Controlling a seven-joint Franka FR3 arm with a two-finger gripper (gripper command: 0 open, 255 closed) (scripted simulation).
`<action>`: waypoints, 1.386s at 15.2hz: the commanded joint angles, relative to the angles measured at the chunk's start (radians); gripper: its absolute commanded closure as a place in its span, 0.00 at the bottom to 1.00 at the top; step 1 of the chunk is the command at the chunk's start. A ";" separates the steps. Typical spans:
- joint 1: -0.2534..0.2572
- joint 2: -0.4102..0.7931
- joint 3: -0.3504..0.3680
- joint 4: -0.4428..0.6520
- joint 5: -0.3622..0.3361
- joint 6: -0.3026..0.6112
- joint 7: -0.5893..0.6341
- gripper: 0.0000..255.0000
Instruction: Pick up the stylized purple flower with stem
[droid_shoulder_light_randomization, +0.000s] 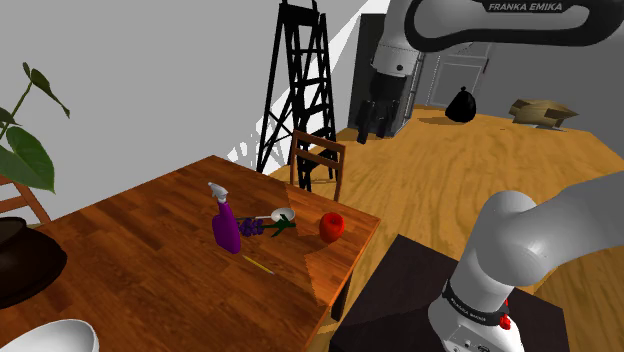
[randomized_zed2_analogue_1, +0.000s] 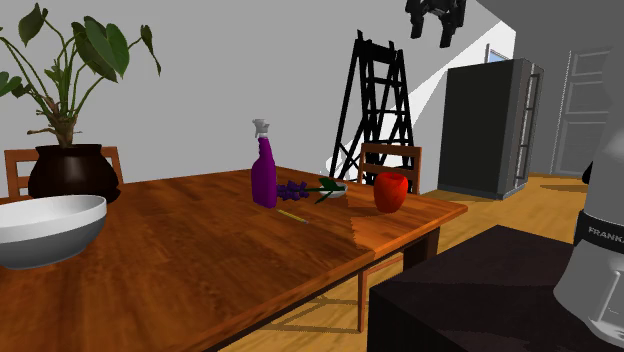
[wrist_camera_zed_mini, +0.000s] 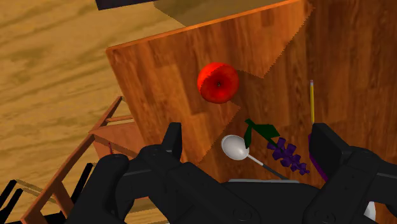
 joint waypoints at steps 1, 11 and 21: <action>0.000 0.000 0.000 0.000 0.000 0.000 0.000 0.00; 0.042 0.239 0.049 -0.091 0.025 0.348 0.020 0.00; 0.076 0.580 0.096 -0.037 0.030 0.654 0.043 0.00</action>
